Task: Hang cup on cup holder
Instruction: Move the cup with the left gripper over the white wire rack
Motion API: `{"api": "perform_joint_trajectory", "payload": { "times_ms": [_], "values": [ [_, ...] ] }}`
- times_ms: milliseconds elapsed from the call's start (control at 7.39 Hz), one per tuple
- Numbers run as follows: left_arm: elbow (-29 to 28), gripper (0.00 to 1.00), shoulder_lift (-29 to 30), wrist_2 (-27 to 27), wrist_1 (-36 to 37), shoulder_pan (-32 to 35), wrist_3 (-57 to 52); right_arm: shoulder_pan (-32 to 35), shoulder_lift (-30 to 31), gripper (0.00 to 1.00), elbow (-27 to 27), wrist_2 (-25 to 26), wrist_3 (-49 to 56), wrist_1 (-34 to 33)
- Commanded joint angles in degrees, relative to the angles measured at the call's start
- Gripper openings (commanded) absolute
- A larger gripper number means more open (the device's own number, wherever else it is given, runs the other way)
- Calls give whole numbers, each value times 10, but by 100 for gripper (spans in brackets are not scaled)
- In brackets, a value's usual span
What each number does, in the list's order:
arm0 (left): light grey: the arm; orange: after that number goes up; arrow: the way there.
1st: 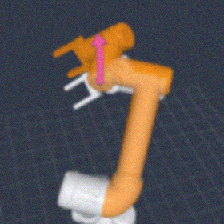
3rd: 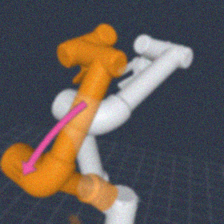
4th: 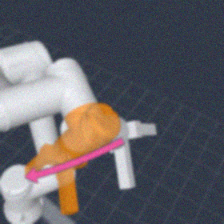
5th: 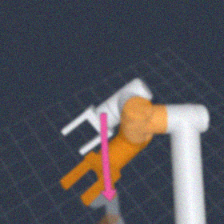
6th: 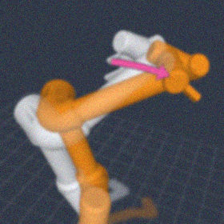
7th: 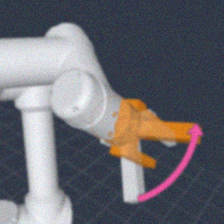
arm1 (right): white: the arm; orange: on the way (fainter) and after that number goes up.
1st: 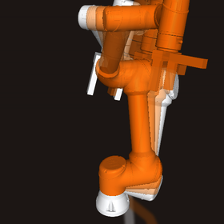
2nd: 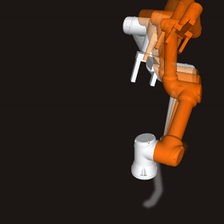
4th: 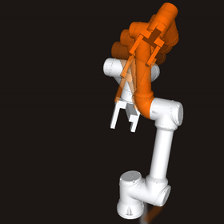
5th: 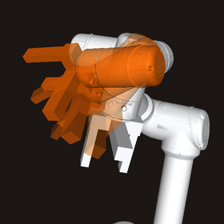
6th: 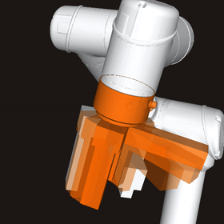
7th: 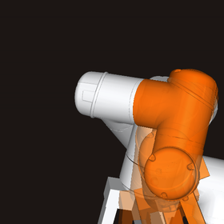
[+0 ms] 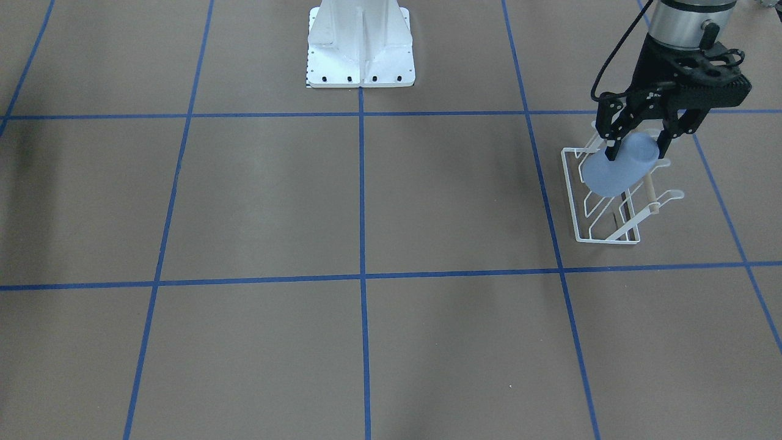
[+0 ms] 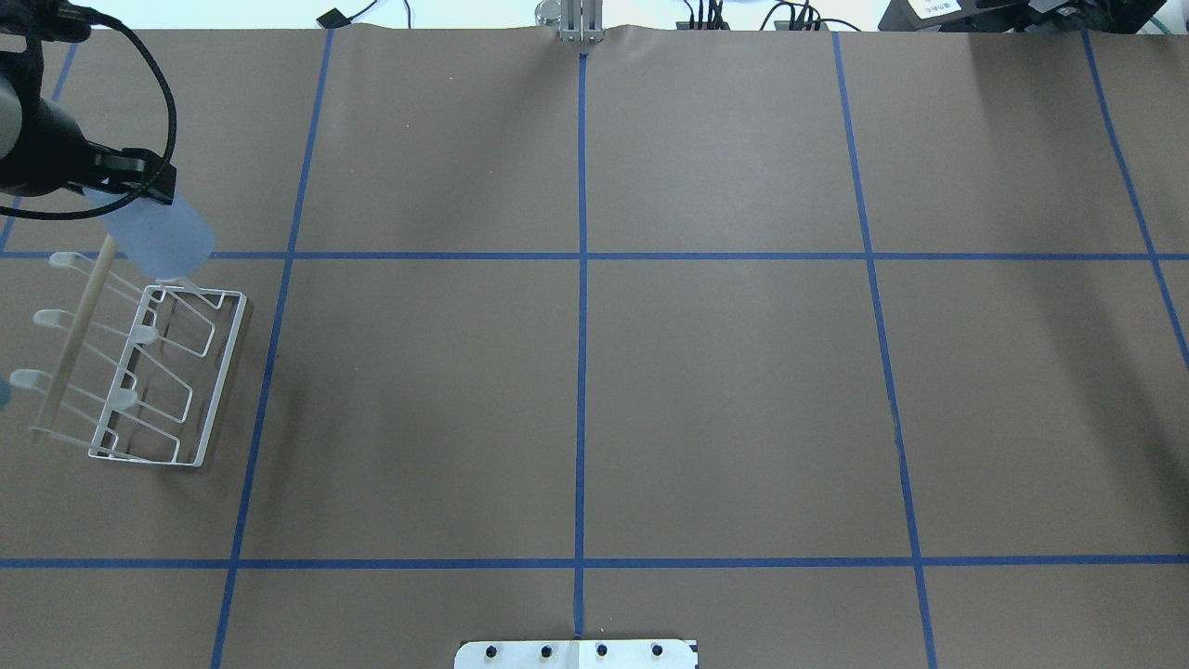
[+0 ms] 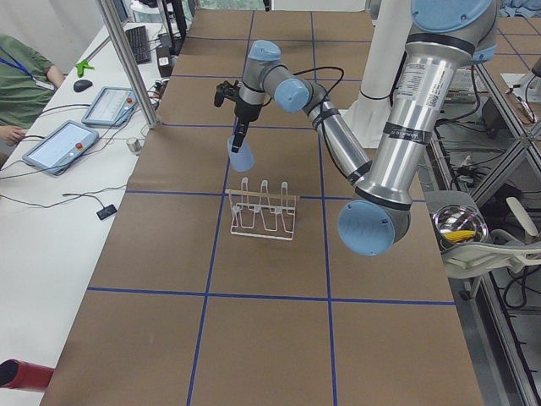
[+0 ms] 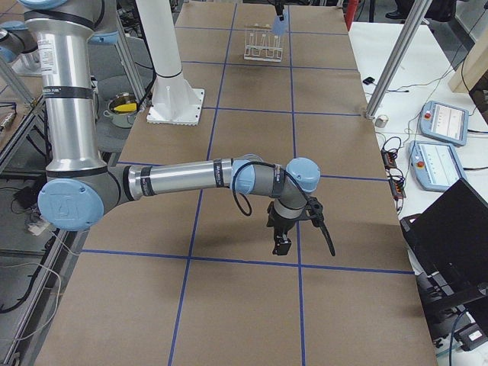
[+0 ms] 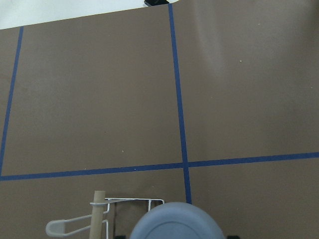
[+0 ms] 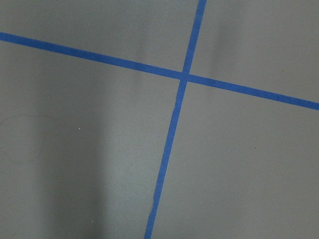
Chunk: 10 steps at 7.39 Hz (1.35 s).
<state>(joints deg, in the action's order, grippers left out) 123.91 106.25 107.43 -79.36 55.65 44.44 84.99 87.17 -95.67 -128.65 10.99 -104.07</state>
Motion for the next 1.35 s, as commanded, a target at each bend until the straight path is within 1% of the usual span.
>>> {"api": "perform_joint_trajectory", "payload": {
  "times_ms": [0,812,947,1218],
  "values": [
    [-42,0,-2,1,-30,2,-16,2,-1,100,1,-3,0,0],
    [-33,0,-32,4,-32,1,-15,2,-7,100,-2,0,2,1],
    [-38,0,-32,28,-32,1,-15,2,-6,100,-2,1,2,1],
    [-39,0,-32,32,-32,-1,-10,3,-7,100,-3,1,2,1]
  ]
}}
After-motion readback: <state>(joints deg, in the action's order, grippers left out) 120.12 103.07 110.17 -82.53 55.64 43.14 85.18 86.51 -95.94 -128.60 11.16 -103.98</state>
